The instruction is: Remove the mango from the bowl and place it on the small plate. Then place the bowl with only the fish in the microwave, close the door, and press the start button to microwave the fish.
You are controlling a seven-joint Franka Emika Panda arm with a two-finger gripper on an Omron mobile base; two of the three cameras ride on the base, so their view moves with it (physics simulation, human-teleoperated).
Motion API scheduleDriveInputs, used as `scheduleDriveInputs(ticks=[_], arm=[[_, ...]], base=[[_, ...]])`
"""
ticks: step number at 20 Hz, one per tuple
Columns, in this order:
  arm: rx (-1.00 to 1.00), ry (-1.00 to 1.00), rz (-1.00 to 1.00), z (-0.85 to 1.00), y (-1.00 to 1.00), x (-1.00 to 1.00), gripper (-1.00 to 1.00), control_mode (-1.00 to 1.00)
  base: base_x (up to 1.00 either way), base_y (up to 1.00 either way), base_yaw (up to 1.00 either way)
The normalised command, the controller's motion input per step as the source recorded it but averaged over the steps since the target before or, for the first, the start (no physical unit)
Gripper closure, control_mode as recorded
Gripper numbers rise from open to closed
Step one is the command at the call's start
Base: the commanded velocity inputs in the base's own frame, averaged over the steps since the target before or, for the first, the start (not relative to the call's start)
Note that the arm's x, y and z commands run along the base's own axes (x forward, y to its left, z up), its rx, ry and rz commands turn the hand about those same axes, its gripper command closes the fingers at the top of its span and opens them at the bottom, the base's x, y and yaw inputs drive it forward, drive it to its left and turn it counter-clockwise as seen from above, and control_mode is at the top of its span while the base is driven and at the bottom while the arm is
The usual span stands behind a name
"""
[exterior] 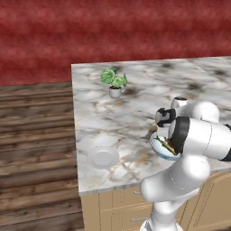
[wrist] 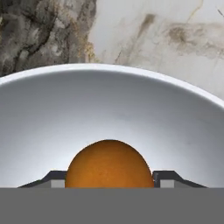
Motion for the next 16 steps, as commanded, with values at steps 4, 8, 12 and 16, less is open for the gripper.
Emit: scheduleDriveInputs(ticks=[4,8,12,16], arm=[[-0.01,-0.18,-0.02,0.68,0.0,-0.33,1.0,-1.0],[-0.02,-0.31,0.0,1.0,0.09,-0.46,1.0,-1.0],[-0.04,-0.09,0.0,0.78,0.84,-0.35,1.0,-1.0],[-0.04,0.01,0.02,0.62,1.0,-0.03,1.0,-1.0]], base=[[0.0,0.0,0.0],[0.0,0.0,0.0],[0.0,0.0,0.0],[0.0,0.0,0.0]])
